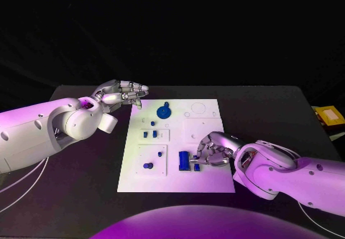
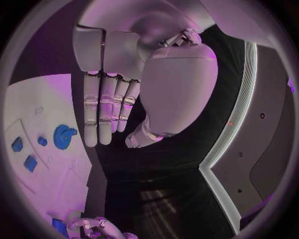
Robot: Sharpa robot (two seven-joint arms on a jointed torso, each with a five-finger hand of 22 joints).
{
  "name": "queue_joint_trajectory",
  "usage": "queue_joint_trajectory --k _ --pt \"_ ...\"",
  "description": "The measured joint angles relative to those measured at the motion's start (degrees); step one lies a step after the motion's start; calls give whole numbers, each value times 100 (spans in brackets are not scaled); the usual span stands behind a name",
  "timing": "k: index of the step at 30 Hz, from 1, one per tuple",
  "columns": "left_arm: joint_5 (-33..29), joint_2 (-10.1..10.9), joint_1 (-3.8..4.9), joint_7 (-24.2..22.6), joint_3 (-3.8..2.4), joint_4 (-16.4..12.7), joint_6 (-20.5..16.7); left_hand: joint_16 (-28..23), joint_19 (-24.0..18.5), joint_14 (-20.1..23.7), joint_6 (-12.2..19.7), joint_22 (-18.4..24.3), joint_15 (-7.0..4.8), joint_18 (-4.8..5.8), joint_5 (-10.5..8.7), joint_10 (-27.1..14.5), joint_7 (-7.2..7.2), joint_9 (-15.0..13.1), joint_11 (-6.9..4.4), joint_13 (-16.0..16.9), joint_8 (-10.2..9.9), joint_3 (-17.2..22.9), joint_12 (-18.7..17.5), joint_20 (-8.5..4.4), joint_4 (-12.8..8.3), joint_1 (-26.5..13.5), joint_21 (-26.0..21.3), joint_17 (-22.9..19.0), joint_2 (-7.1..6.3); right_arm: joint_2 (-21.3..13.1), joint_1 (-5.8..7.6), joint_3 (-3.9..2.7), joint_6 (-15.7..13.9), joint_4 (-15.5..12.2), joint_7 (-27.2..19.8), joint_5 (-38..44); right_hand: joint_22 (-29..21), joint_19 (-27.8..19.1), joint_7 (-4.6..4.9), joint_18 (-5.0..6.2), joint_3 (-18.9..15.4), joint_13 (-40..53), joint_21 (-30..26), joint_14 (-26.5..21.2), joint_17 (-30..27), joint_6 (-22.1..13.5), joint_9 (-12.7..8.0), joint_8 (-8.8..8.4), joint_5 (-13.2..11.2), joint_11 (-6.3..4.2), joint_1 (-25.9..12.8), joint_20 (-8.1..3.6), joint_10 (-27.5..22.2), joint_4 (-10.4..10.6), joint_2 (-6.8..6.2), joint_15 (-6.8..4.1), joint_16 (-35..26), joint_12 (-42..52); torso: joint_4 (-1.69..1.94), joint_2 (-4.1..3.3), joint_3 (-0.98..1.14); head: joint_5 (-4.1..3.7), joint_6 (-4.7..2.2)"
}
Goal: Assemble the parts on the task board
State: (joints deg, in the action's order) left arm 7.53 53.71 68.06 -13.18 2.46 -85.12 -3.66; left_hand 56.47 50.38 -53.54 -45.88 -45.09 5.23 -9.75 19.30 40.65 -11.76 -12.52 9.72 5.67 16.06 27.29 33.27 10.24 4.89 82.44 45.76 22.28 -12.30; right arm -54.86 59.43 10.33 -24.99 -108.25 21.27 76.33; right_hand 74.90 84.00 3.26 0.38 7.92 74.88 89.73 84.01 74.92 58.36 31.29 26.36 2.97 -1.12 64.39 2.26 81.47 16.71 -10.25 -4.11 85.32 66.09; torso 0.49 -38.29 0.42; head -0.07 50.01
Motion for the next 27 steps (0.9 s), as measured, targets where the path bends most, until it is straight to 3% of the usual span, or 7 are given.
queue_joint_trajectory --k 6,14,27 --pt "1 4 0 2 0 1 0 0 0 0 0 0 0 0 0 0 0 0 0 -7 0 32 20 0 1 0 23 0 0 -186 0 -1 -69 -133 -103 -79 2 0 0 0 -118 7 -2 0 0 0 9 14 0 0 8 0 0 -17 65 0 0 0 0 0 0 -3 0" --pt "1 15 0 6 0 0 0 0 0 0 0 1 0 0 0 0 0 -1 0 -7 0 32 20 0 1 0 23 0 0 -446 0 -1 43 -231 -152 -138 4 0 0 0 -193 13 -3 0 0 0 4 23 0 -21 714 0 21 -84 167 0 0 0 -6 -1 -2 7 0" --pt "1 13 0 8 0 0 1 0 0 0 0 -6 0 0 0 0 0 -1 0 -7 0 32 19 0 1 0 23 1 0 -392 -26 0 268 -259 -127 -157 3 0 0 0 -240 17 -3 0 -1 0 -8 23 0 -1 750 0 41 -37 186 0 0 0 0 -4 5 3 0"
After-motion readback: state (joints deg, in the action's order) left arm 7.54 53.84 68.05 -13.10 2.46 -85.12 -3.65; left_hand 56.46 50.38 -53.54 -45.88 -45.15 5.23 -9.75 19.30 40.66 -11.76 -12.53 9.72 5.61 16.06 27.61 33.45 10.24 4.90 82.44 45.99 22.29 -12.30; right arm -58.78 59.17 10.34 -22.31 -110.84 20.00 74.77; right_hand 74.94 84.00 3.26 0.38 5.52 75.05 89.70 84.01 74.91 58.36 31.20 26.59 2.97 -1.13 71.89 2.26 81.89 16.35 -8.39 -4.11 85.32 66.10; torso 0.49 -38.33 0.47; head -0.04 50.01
